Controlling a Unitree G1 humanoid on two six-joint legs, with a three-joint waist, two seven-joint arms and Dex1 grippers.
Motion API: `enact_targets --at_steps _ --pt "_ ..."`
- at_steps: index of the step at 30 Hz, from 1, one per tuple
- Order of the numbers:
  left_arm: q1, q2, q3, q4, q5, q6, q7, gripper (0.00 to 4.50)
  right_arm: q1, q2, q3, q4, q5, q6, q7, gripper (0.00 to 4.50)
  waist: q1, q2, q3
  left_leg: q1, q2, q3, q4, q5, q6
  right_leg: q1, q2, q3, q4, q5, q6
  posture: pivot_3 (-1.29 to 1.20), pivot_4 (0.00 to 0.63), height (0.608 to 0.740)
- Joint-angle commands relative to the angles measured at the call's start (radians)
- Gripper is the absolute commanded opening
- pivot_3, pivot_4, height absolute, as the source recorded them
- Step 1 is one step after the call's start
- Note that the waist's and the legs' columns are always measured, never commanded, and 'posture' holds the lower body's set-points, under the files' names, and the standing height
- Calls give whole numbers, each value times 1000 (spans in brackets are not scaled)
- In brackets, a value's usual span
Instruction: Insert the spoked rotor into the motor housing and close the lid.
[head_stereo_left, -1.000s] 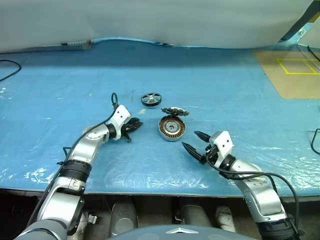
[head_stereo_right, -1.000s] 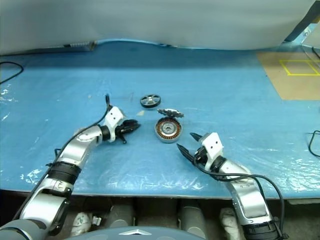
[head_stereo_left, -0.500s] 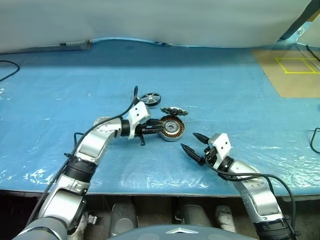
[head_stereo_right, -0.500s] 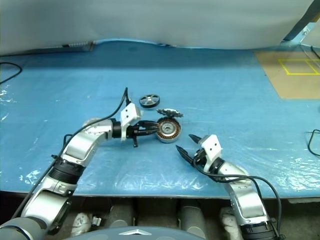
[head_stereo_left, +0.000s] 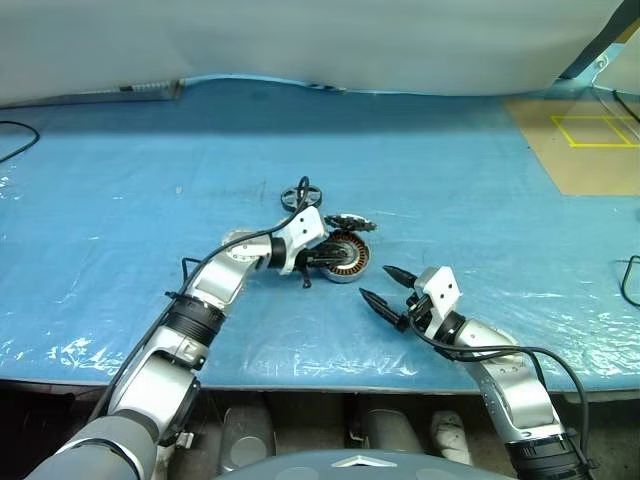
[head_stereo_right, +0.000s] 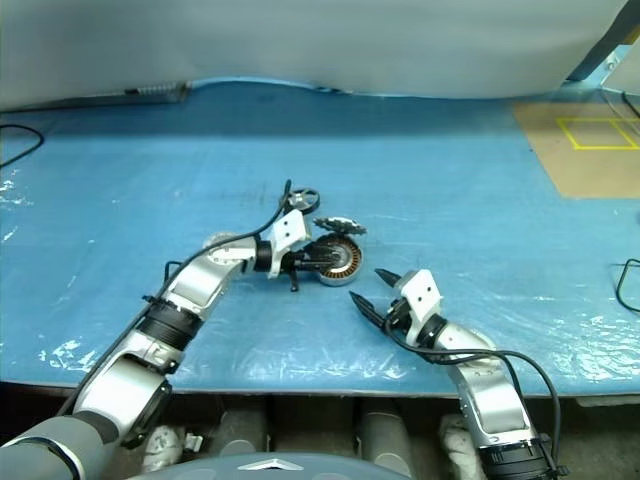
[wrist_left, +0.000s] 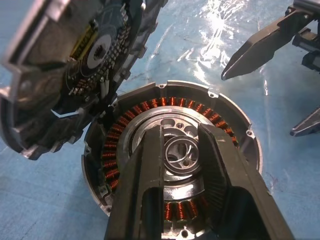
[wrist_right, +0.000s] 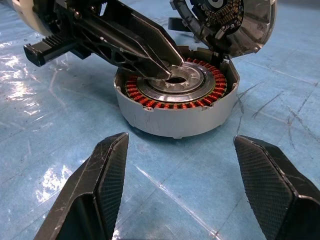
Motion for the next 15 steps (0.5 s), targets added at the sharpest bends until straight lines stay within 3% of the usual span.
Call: enact_targets --at_steps 1,15 --pt "-38 -16 3 34 14 -44 10 665 -2 3 -1 -21 19 4 3 3562 0 0 0 0 0 0 0 0 0 0 0 0 0 0 0 0 150 740" --pt "-56 -45 -4 118 45 -92 4 665 3 -5 6 -33 11 31 9 3562 1 0 0 0 0 0 0 0 0 0 0 0 0 0 0 0 150 740"
